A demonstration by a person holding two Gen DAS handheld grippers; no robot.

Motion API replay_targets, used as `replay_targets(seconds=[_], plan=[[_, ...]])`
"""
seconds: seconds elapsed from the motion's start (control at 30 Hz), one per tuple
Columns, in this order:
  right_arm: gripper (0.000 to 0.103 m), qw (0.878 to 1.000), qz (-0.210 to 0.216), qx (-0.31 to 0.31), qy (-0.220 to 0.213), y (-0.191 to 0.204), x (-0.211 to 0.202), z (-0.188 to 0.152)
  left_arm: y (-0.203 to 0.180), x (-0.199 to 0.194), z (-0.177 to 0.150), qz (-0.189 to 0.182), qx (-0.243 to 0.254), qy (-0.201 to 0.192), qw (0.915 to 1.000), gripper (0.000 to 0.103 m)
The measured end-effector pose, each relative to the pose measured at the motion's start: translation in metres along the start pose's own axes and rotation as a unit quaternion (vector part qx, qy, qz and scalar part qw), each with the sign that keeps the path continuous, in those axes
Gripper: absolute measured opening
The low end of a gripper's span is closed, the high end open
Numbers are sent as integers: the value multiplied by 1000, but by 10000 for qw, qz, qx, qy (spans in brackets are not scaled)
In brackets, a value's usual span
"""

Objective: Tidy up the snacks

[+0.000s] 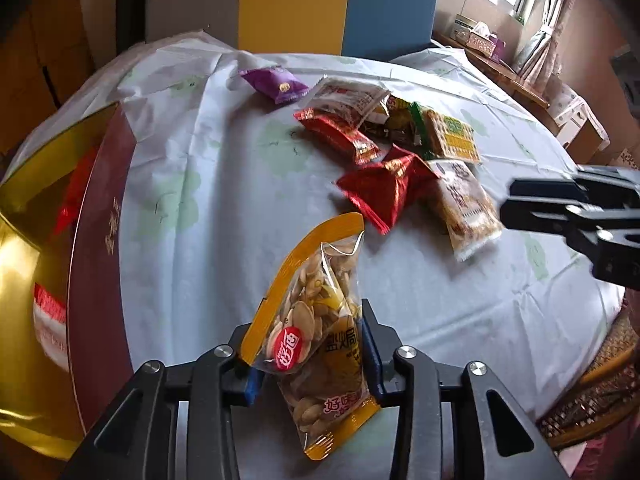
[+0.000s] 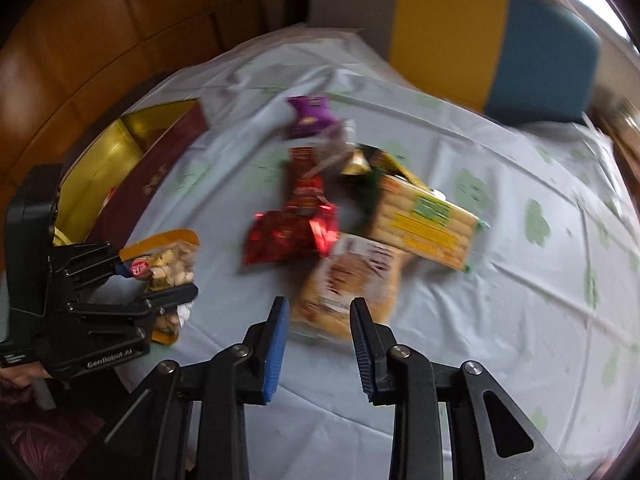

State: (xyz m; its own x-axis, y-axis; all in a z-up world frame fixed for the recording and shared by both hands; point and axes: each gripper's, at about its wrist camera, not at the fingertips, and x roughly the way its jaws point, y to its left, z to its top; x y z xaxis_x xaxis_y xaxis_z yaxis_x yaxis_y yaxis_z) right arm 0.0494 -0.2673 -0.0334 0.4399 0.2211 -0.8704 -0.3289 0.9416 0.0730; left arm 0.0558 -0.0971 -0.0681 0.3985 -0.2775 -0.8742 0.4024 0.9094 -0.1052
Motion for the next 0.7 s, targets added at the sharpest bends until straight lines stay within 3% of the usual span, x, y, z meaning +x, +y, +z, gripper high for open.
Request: replay_targets(seconds=[0.17, 0.3, 0.37, 0.4, 0.53, 0.6, 0.67, 0.7], plan=[[32, 9923, -189, -1190, 277, 36, 15, 18, 4, -9, -17, -179, 69, 35, 9998, 40], [33, 9712, -737, -2200, 540, 57, 36, 29, 11, -11, -22, -323, -9, 22, 9995, 40], [37, 9551, -1022, -2710, 619, 62, 46, 32, 12, -10, -23, -367, -13, 9, 9993, 40], [43, 9432, -1165, -3040, 667, 66, 53, 32, 12, -10, -23, -379, -18, 1, 9993, 40], [53, 9229, -1120, -3535, 1035, 69, 74, 36, 14, -11, -25, -433, -28, -30, 9991, 40], [55, 9228, -1123, -3539, 1030, 68, 82, 41, 15, -11, -25, -481, -60, -51, 9988, 40], [53, 9351, -992, -3265, 962, 64, 85, 50, 16, -10, -25, -492, -61, -72, 9987, 40], [41, 9428, -858, -3084, 930, 61, 85, 54, 16, -11, -25, -487, -54, -85, 9988, 40]])
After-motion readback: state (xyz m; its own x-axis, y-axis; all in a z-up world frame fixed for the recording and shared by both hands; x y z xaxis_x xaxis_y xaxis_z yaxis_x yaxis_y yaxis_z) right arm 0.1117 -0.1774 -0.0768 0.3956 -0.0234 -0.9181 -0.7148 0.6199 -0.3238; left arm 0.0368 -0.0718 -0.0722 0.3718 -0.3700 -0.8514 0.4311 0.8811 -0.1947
